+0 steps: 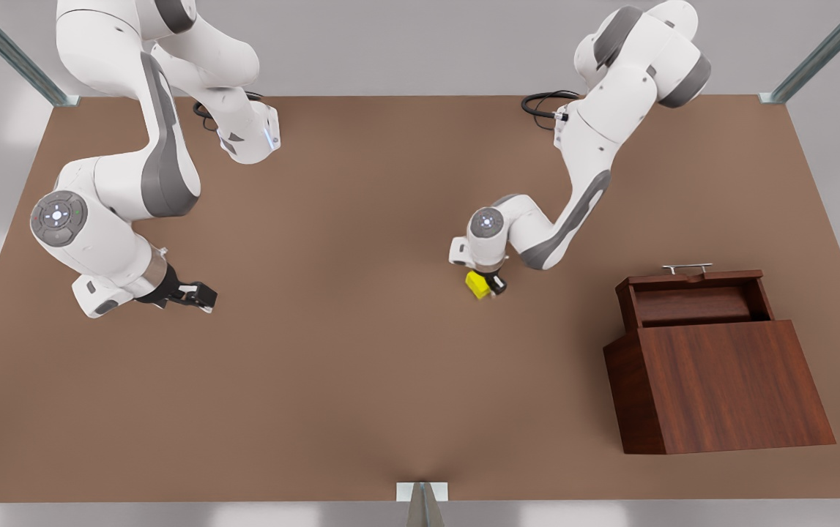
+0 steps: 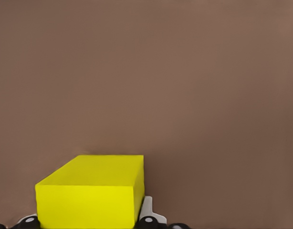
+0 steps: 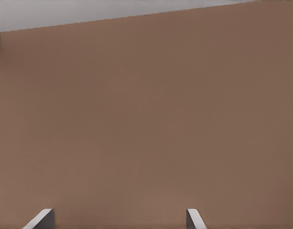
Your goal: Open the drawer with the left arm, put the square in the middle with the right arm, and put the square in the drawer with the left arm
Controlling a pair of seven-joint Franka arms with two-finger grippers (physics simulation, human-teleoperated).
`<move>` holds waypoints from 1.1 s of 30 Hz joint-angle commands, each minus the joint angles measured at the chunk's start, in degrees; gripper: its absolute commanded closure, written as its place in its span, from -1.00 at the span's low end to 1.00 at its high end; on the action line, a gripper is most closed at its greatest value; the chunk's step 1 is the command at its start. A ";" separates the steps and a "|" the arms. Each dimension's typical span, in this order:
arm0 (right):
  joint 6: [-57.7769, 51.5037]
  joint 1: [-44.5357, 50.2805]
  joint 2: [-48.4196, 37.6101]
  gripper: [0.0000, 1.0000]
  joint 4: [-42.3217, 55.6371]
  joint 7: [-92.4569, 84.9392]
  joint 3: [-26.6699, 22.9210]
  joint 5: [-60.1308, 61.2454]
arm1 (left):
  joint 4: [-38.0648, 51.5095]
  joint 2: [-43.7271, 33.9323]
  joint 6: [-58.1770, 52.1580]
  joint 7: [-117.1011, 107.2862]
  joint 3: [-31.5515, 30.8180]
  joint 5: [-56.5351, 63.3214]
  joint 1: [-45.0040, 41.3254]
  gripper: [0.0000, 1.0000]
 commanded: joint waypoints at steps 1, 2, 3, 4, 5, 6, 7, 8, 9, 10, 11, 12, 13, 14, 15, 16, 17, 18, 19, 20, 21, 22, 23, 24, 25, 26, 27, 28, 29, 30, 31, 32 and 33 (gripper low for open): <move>0.00 0.00 0.04 -1.00 0.05 0.00 0.00 0.00 | 0.04 -0.13 -0.21 -0.41 0.02 -11.57 0.06 -0.11; 0.00 0.00 0.04 -1.00 -0.03 0.00 0.00 0.00 | 0.04 -0.22 -0.39 -0.33 0.02 -11.57 0.32 -0.11; 0.00 0.00 0.04 -1.00 -0.03 0.00 0.00 0.00 | 0.04 -0.31 -0.39 -0.33 0.02 -11.57 0.41 -0.12; 0.00 0.00 0.04 -1.00 -0.03 0.00 0.00 0.00 | 0.13 -0.40 -0.39 -0.33 0.02 -11.57 0.41 -0.12; 0.00 0.00 0.04 -1.00 -0.03 0.00 0.00 0.00 | 0.13 -0.48 -0.48 -0.33 0.02 -11.57 0.41 -0.12; 0.09 0.00 0.04 -1.00 -0.03 0.00 0.00 0.00 | 0.22 -1.10 -1.09 -0.33 0.02 -11.57 0.41 -0.12; 0.00 0.00 0.04 -1.00 -0.03 0.00 0.00 0.00 | 0.22 -1.45 -1.45 -0.33 0.54 -11.57 0.41 -0.12; 0.09 0.00 0.04 -1.00 -0.03 0.00 0.00 0.00 | 0.22 -1.89 -1.53 -0.50 0.72 -11.66 0.41 -0.12; 0.09 -0.09 0.12 -1.00 -0.03 0.00 0.00 0.00 | 0.57 -2.42 -1.62 -0.50 0.72 -11.66 0.41 -0.12; 0.09 -0.09 0.12 -1.00 -0.03 0.00 0.00 0.00 | 0.57 -2.77 -1.97 -0.50 0.72 -11.75 0.41 -0.12; 0.09 -0.09 0.12 -1.00 -0.03 0.00 0.00 0.00 | 0.66 -4.52 -2.32 -1.46 0.72 -12.27 0.41 -0.14; 0.53 0.00 0.12 -1.00 -0.21 0.00 0.00 0.00 | 1.36 -10.50 -9.52 -9.28 0.81 -14.29 0.58 -0.14; 0.53 -0.09 0.12 -1.00 -0.21 0.00 0.00 0.00 | 1.62 -15.77 -15.15 -16.74 2.03 -14.91 0.67 -0.14; 0.53 -0.09 0.12 -1.00 -0.21 0.00 0.00 0.00 | 3.55 -21.22 -23.84 -22.73 3.97 -15.87 1.28 -0.14; 0.53 0.00 0.12 -1.00 -0.21 0.00 0.00 0.00 | 6.02 -23.68 -29.91 -24.93 3.97 -17.99 4.88 -0.16; 0.53 0.00 0.12 -1.00 -0.21 0.00 0.00 0.00 | 6.11 -27.64 -32.38 -26.69 8.01 -18.95 7.35 -0.16; 0.53 -0.09 0.21 -1.00 -0.21 0.00 0.00 0.00 | 6.11 -29.75 -32.65 -27.57 13.46 -22.55 7.53 -0.16; 0.53 -0.09 0.21 -1.00 -0.12 0.00 0.00 0.00 | 6.11 -31.16 -33.88 -28.36 18.82 -23.26 7.53 -0.16; 0.53 -0.09 0.21 -1.00 -0.12 0.00 0.00 0.00 | 6.11 -31.77 -34.05 -28.36 23.13 -23.17 7.61 -0.16; 0.62 0.00 0.21 -1.00 -0.12 0.00 0.00 0.00 | 6.20 -31.95 -32.82 -26.78 24.63 -23.09 11.39 -0.16; 1.14 0.00 0.21 -1.00 -0.12 0.00 0.00 0.09 | 6.11 -31.42 -31.86 -25.03 24.63 -23.09 14.03 -0.16; 1.14 0.00 0.21 -1.00 -0.12 0.00 0.00 0.09 | 6.11 -30.63 -31.68 -22.84 24.63 -22.65 16.49 -0.16; 1.23 0.00 0.48 -1.00 -0.03 0.00 0.00 0.17 | 5.84 -29.93 -31.33 -16.42 24.63 -22.47 18.77 -0.16; 1.32 -0.09 0.56 -1.00 0.05 0.00 0.00 0.18 | 5.41 -29.67 -30.63 -10.62 24.63 -22.47 20.88 -0.19; 1.32 -0.09 0.56 -1.00 0.05 0.00 0.00 0.18 | 5.23 -28.61 -29.75 -8.15 24.63 -22.30 21.68 -0.19; 1.32 -0.09 0.56 -1.00 -0.03 0.00 0.00 0.18 | 4.61 -27.73 -28.25 -5.25 24.63 -22.03 22.82 -0.19; 1.32 -0.18 0.56 -1.00 0.05 0.00 0.00 0.18 | 4.61 -26.59 -27.64 -1.74 24.63 -22.03 23.00 -0.19; 1.49 -0.18 0.56 -1.00 0.05 0.00 0.00 0.18 | 4.61 -25.97 -27.37 0.90 24.63 -21.94 23.00 -0.19; 2.02 -0.18 0.65 -1.00 -0.12 0.00 0.00 0.09 | 4.70 -25.45 -27.20 1.08 24.54 -21.94 23.00 -0.19; 2.02 -0.18 0.65 -1.00 -0.12 0.00 0.00 0.09 | 4.70 -25.01 -26.67 2.57 24.54 -21.94 23.00 -0.19; 2.02 -0.18 0.65 -1.00 -0.12 0.00 0.00 0.17 | 4.70 -24.48 -26.50 2.93 24.54 -21.86 23.00 -0.19; 2.02 -0.26 0.65 -1.00 -0.12 0.00 0.00 0.18 | 4.61 -24.30 -25.79 2.93 24.63 -21.68 23.17 -0.19; 2.11 -0.18 0.65 -1.00 -0.12 0.00 0.00 0.17 | 4.61 -24.30 -25.70 2.75 24.63 -21.68 23.61 -0.19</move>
